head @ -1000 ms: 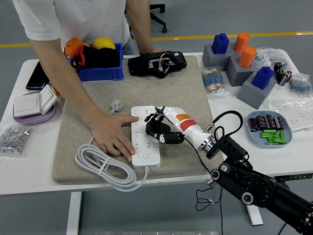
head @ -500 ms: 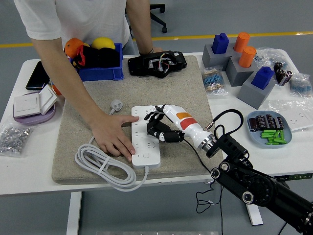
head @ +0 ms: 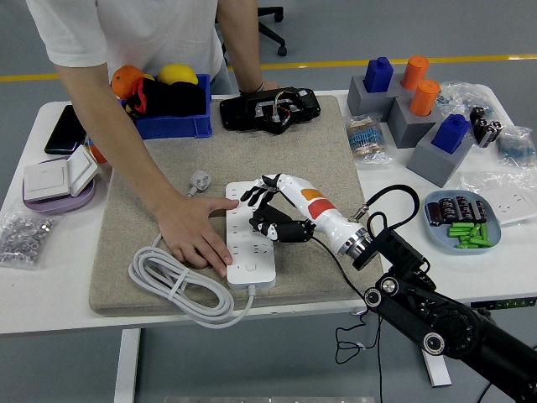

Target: Press the white button,pick up the black plug,place it near the board,insert it into the board

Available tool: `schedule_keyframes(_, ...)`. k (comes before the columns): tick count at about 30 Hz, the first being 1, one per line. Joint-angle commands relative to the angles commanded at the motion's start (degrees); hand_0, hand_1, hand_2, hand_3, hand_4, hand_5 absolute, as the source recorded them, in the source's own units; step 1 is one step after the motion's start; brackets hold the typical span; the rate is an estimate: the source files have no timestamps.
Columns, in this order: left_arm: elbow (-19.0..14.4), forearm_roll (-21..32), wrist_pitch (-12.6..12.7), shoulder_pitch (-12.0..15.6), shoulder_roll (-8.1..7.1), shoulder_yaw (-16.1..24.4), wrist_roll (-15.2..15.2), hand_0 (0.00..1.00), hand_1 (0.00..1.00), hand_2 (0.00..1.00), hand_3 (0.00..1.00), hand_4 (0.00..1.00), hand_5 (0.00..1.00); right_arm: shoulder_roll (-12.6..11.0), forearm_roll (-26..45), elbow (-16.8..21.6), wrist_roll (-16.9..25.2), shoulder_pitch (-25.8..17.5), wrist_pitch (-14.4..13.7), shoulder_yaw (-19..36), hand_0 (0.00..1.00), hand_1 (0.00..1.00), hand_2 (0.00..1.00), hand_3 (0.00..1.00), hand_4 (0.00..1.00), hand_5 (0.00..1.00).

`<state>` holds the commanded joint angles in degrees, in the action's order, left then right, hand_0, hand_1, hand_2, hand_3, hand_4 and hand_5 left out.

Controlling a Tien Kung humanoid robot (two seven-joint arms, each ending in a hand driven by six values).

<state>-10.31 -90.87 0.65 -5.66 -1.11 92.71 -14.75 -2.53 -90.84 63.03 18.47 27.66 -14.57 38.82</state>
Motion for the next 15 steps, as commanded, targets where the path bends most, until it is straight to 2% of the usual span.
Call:
schedule_keyframes(4,0.0,-0.1,0.0,0.1,-0.05,0.2,0.0,0.466,0.498,0.512,0.576,0.599,0.256,-2.2,2.5,2.6,-0.8,-2.5,3.8,1.3,0.571,0.543,0.542,0.575,0.867,0.105)
schedule_keyframes(5,0.0,-0.2,0.0,0.1,-0.07,0.3,-0.1,0.466,0.498,0.512,0.576,0.599,0.256,-2.8,3.0,3.3,-0.9,-3.1,4.6,1.6,0.809,0.762,0.686,0.661,0.926,0.381)
schedule_keyframes(10,0.0,-0.2,0.0,0.1,-0.18,0.2,0.0,0.466,0.498,0.512,0.576,0.599,0.256,-4.8,4.3,5.2,-1.6,-5.4,7.3,3.0,0.809,0.762,0.686,0.661,0.926,0.381)
schedule_keyframes(11,0.0,-0.3,0.0,0.1,-0.2,0.4,-0.1,0.468,0.498,0.512,0.576,0.599,0.256,-5.0,4.5,5.2,-1.7,-5.6,7.5,3.1,0.887,0.845,0.774,0.739,0.918,0.48)
schedule_keyframes(15,0.0,0.0,0.0,-0.1,-0.23,-0.1,0.0,0.468,0.498,0.512,0.576,0.599,0.256,-5.0,4.6,5.0,-1.9,-6.2,7.7,3.2,0.887,0.845,0.774,0.739,0.918,0.48)
